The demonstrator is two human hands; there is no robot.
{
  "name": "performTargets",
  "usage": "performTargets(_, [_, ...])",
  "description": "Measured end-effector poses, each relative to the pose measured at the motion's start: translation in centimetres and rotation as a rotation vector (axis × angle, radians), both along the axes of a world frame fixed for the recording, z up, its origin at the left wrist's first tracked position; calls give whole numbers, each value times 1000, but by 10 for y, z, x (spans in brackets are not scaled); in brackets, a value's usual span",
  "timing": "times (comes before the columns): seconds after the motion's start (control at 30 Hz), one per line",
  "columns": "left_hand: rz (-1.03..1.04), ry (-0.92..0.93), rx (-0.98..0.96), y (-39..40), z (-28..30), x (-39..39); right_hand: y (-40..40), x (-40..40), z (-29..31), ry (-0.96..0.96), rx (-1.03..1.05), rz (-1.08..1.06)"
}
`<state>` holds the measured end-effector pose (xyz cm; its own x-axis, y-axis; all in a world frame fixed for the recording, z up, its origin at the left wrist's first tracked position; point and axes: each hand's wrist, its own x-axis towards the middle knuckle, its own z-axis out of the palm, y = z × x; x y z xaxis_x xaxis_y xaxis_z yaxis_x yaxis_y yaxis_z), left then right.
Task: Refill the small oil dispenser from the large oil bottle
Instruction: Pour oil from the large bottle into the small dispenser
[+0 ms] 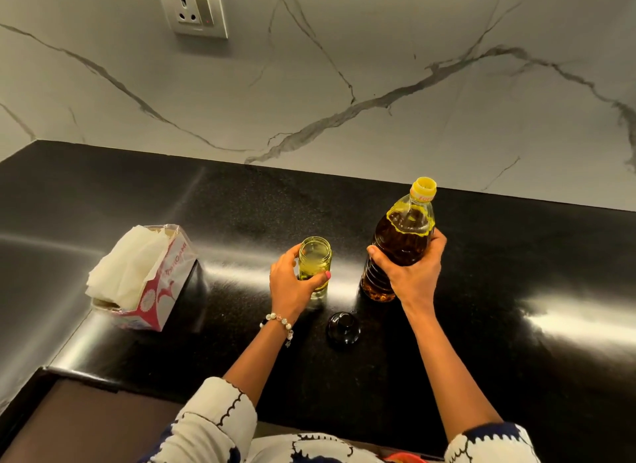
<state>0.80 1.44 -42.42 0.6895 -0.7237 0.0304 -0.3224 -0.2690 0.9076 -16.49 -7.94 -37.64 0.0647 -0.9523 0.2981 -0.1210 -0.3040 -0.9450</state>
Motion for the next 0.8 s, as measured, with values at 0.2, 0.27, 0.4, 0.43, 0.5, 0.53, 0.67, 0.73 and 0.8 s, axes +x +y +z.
performTargets(0.2, [35,-10,17,-3,-1,-4,-12,-7,1,49,-26,87])
performTargets(0.27, [47,-7,19,-4,-2,-6,-18,-12,2,64,-18,142])
performTargets(0.4, [70,-35,21,-6,-2,-8,-25,-16,3,49,-14,203])
performTargets(0.43, [74,-40,22,-6,-2,-8,-25,-16,3,40,-17,204])
performTargets(0.5, [73,-45,31,-7,-3,-8,-26,-15,5,33,-30,204])
performTargets(0.53, [71,-46,34,-7,-2,-7,-26,-14,6,37,-39,206])
performTargets(0.67, [50,-42,37,-7,0,-5,-30,-12,17,126,-86,240])
performTargets(0.73, [33,-47,40,-7,1,-4,-33,-12,24,206,-117,267])
performTargets(0.8, [19,-45,36,-7,1,-3,-36,-12,31,299,-180,301])
